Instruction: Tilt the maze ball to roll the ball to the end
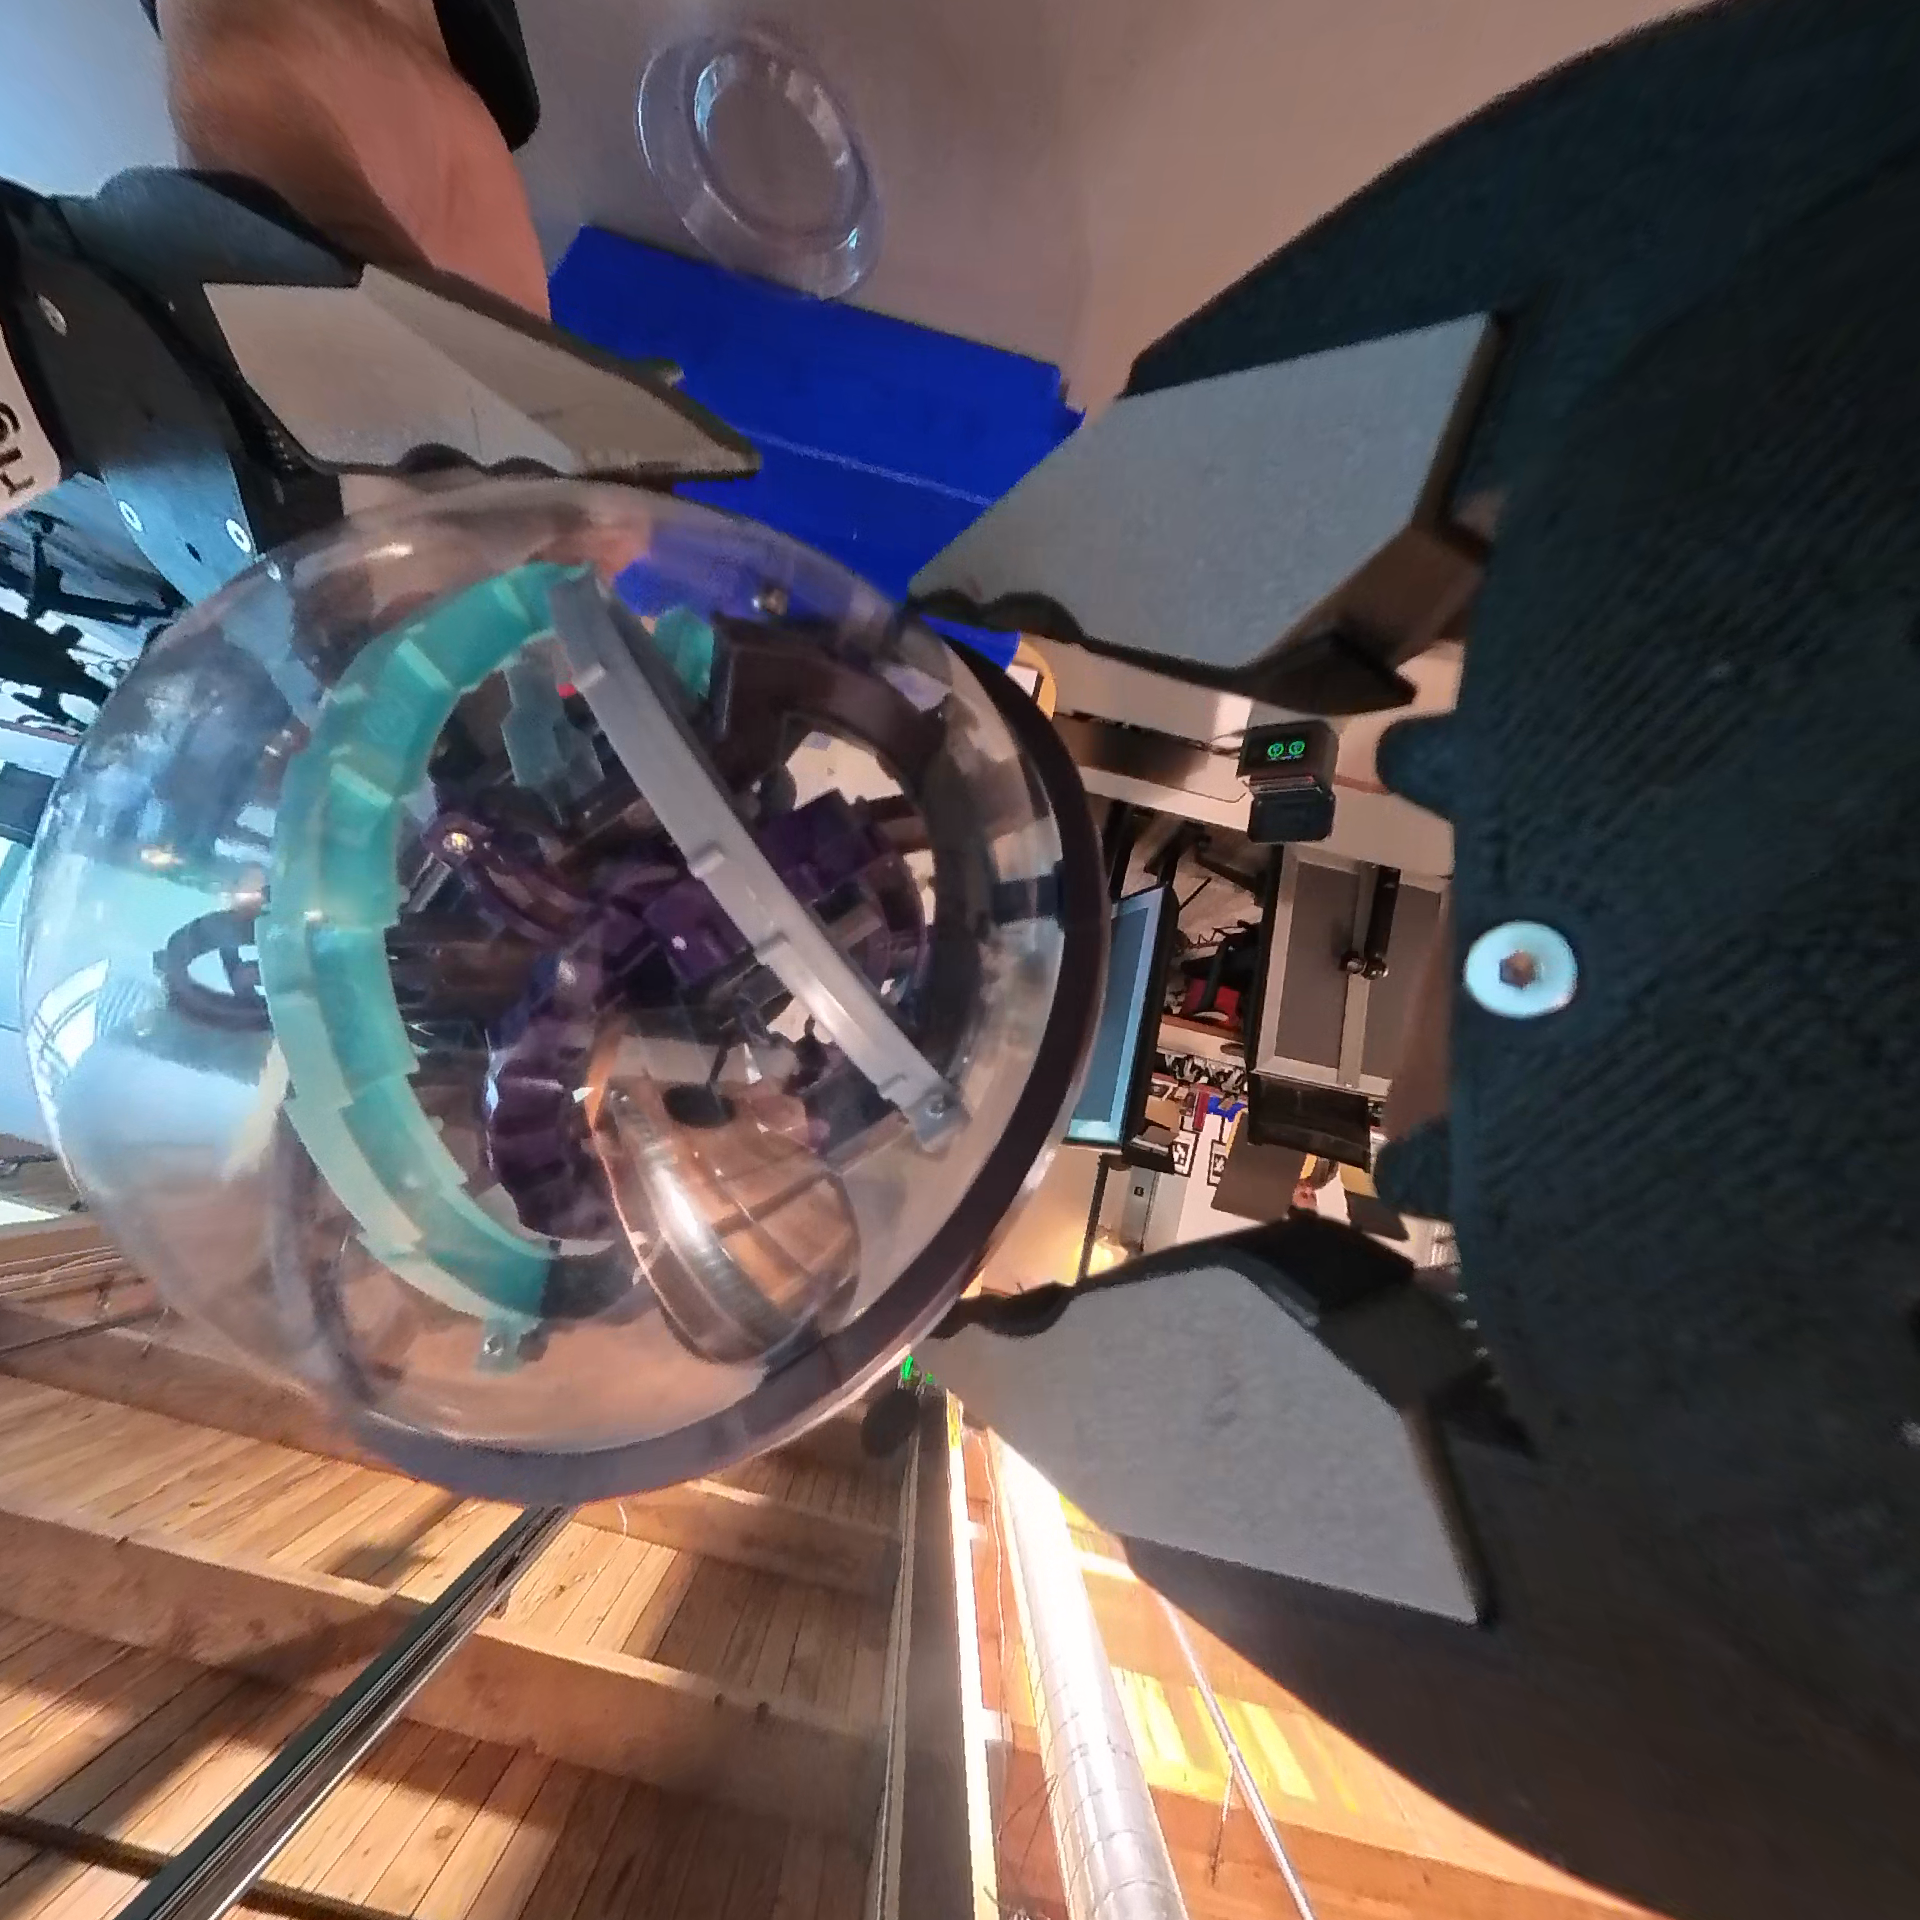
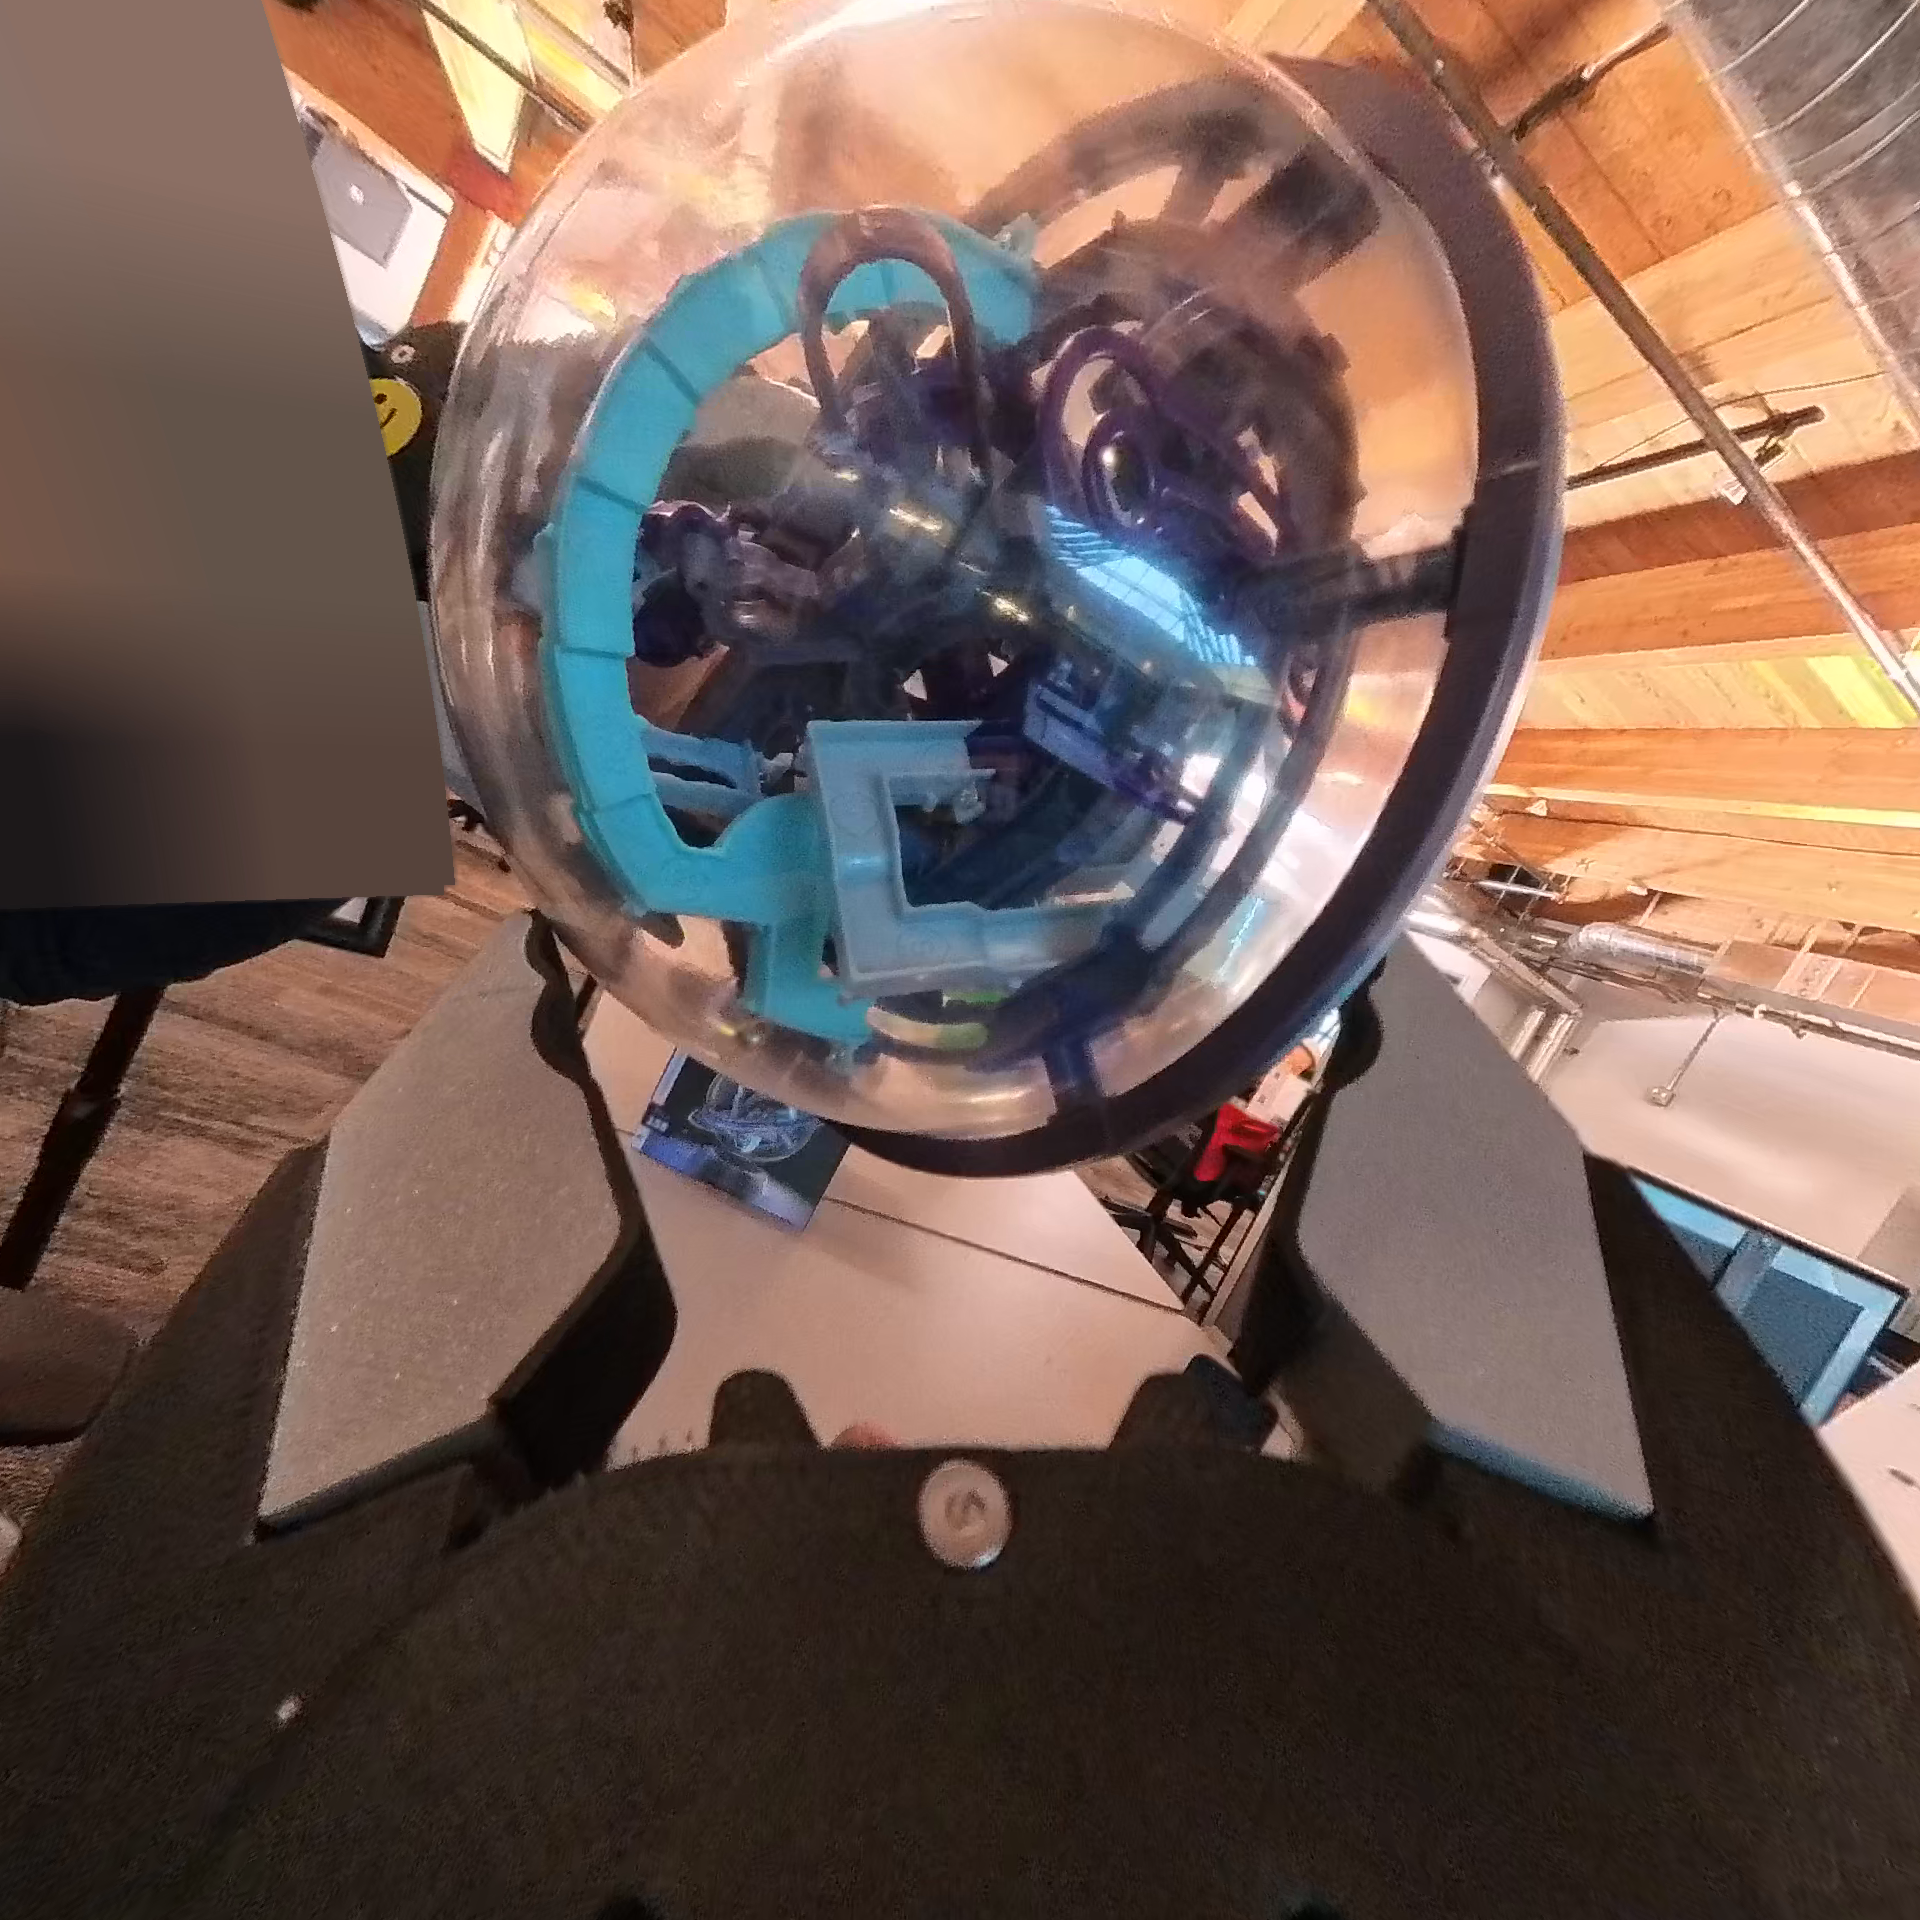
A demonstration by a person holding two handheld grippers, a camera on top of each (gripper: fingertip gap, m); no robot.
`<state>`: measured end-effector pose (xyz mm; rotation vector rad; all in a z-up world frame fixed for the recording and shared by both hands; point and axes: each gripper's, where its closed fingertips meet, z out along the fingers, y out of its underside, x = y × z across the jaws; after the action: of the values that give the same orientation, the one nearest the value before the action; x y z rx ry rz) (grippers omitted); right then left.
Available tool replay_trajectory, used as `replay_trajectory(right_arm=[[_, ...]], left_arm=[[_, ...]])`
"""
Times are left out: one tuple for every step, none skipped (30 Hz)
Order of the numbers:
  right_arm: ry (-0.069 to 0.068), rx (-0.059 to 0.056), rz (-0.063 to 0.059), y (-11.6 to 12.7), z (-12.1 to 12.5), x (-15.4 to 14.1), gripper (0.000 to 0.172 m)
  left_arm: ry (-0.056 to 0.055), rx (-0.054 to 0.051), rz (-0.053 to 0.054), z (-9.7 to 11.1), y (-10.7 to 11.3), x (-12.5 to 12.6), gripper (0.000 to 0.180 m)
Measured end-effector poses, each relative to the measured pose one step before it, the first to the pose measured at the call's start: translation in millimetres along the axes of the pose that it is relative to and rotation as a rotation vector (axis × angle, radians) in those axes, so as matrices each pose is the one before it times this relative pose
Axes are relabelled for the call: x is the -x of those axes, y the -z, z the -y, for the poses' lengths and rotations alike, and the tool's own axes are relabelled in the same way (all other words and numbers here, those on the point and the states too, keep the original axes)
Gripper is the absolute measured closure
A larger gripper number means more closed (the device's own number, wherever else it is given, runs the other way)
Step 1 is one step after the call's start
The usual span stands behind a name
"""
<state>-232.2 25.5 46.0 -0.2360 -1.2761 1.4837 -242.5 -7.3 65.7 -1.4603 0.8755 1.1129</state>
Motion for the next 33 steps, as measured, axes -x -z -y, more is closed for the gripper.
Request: replay_trajectory(right_arm=[[-0.0056, 0.0024, 0.0008, 0.54, -1.31, 0.26, 0.030], [-0.0053, 0.0015, 0.0007, 0.64, -1.23, 0.22, 0.030], [-0.0052, 0.0016, 0.0002, 0.37, -1.18, 0.05, 0.030], [-0.0057, 0.0026, 0.0002, 0.42, -1.18, -0.10, 0.030], [-0.0050, 0.0025, -0.0001, 0.18, -1.11, -0.11, 0.030], [-0.0032, 0.0016, -0.0010, 0.10, -0.83, -0.29, 0.030], [-0.0028, 0.0011, -0.0013, 0.11, -0.54, -0.25, 0.030], [-0.0036, 0.0006, -0.0004, 0.03, -0.38, -0.12, 0.030], [-0.0052, 0.0006, 0.0007, -0.02, -0.38, -0.02, 0.030], [-0.0063, 0.0014, 0.0013, -0.15, -0.52, 0.02, 0.030], [-0.0063, 0.0020, 0.0010, -0.14, -0.73, -0.02, 0.030], [-0.0063, 0.0028, 0.0003, -0.24, -0.94, 0.04, 0.030], [-0.0066, 0.0037, -0.0003, -0.09, -0.94, -0.11, 0.030], [-0.0070, 0.0035, -0.0009, -0.13, -1.05, -0.17, 0.030], [-0.0073, 0.0033, -0.0012, 0.05, -0.93, -0.19, 0.030], [-0.0083, 0.0036, -0.0009, 0.11, -1.05, -0.04, 0.030], [-0.0089, 0.0033, -0.0004, 0.21, -0.96, 0.03, 0.030], [-0.0082, 0.0016, -0.0006, 0.30, -0.85, 0.23, 0.030], [-0.0073, 0.0010, -0.0009, 0.38, -0.74, 0.32, 0.030], [-0.0072, 0.0012, -0.0008, 0.47, -0.93, 0.41, 0.030], [-0.0077, 0.0004, -0.0003, 0.39, -0.90, 0.62, 0.030], [-0.0092, 0.0006, 0.0002, 0.52, -1.40, 0.68, 0.030], [-0.0120, 0.0023, 0.0007, 0.65, -2.00, 0.88, 0.030], [-0.0143, 0.0039, 0.0010, 0.70, -2.63, 0.95, 0.030], [-0.0152, 0.0035, 0.0004, 0.98, -3.13, 1.17, 0.030], [-0.0155, 0.0034, -0.0004, 1.27, -3.77, 1.43, 0.030], [-0.0164, 0.0066, -0.0002, 1.69, -4.62, 1.76, 0.030], [-0.0172, 0.0104, 0.0005, 1.94, -5.55, 2.01, 0.030], [-0.0169, 0.0120, 0.0005, 2.24, -6.04, 1.97, 0.030], [-0.0169, 0.0127, 0.0000, 2.17, -6.39, 1.91, 0.030], [-0.0179, 0.0127, -0.0007, 2.23, -6.42, 1.64, 0.030], [-0.0190, 0.0121, -0.0010, 2.24, -6.37, 1.42, 0.030], [-0.0199, 0.0115, -0.0008, 2.41, -6.36, 1.25, 0.030]], left_arm=[[0.0035, -0.0001, -0.0026, -0.48, -0.58, -1.18, 0.056], [0.0024, -0.0006, -0.0026, -0.31, -0.50, -1.03, 0.056], [0.0027, 0.0010, -0.0028, -0.53, -0.60, -0.86, 0.056], [0.0036, 0.0023, -0.0034, -0.73, -0.62, -0.79, 0.055], [0.0030, 0.0013, -0.0030, -0.67, -0.61, -0.56, 0.055], [0.0033, 0.0007, -0.0024, -0.78, -0.59, -0.43, 0.055], [0.0044, 0.0012, -0.0023, -0.70, -0.53, -0.33, 0.055], [0.0045, 0.0004, -0.0023, -0.55, -0.38, -0.13, 0.055], [0.0045, -0.0009, -0.0026, -0.33, -0.16, -0.20, 0.055], [0.0049, 0.0002, -0.0032, -0.44, -0.08, -0.22, 0.055], [0.0049, 0.0014, -0.0033, -0.62, -0.10, -0.32, 0.056], [0.0048, 0.0018, -0.0038, -0.85, -0.20, -0.31, 0.056], [0.0056, 0.0018, -0.0044, -0.88, -0.31, -0.32, 0.056], [0.0075, 0.0025, -0.0050, -1.11, -0.49, -0.47, 0.056], [0.0079, 0.0020, -0.0052, -1.08, -0.63, -0.38, 0.056], [0.0081, 0.0008, -0.0058, -0.92, -0.51, -0.69, 0.055], [0.0082, -0.0003, -0.0058, -0.71, -0.37, -0.73, 0.055], [0.0086, -0.0006, -0.0052, -0.61, -0.38, -0.79, 0.055], [0.0082, -0.0005, -0.0047, -0.59, -0.26, -0.83, 0.055], [0.0073, -0.0009, -0.0045, -0.61, -0.21, -1.14, 0.055], [0.0078, -0.0017, -0.0042, -0.45, -0.05, -1.16, 0.055], [0.0088, -0.0023, -0.0043, -0.70, -0.25, -1.52, 0.055], [0.0098, -0.0022, -0.0055, -0.94, -0.20, -1.97, 0.055], [0.0121, -0.0016, -0.0066, -1.44, -0.34, -2.51, 0.055], [0.0144, -0.0022, -0.0068, -1.83, -0.57, -2.98, 0.055], [0.0160, -0.0035, -0.0070, -2.13, -0.67, -3.76, 0.055], [0.0153, -0.0034, -0.0076, -2.38, -0.63, -4.54, 0.055], [0.0136, -0.0034, -0.0078, -2.72, -0.72, -5.15, 0.055], [0.0138, -0.0029, -0.0074, -2.96, -0.74, -5.68, 0.055], [0.0134, -0.0021, -0.0074, -3.21, -1.03, -5.63, 0.054], [0.0151, -0.0018, -0.0084, -3.38, -1.23, -5.63, 0.054], [0.0173, -0.0031, -0.0088, -3.39, -1.46, -5.66, 0.055], [0.0193, -0.0048, -0.0091, -3.38, -1.61, -5.64, 0.054]])
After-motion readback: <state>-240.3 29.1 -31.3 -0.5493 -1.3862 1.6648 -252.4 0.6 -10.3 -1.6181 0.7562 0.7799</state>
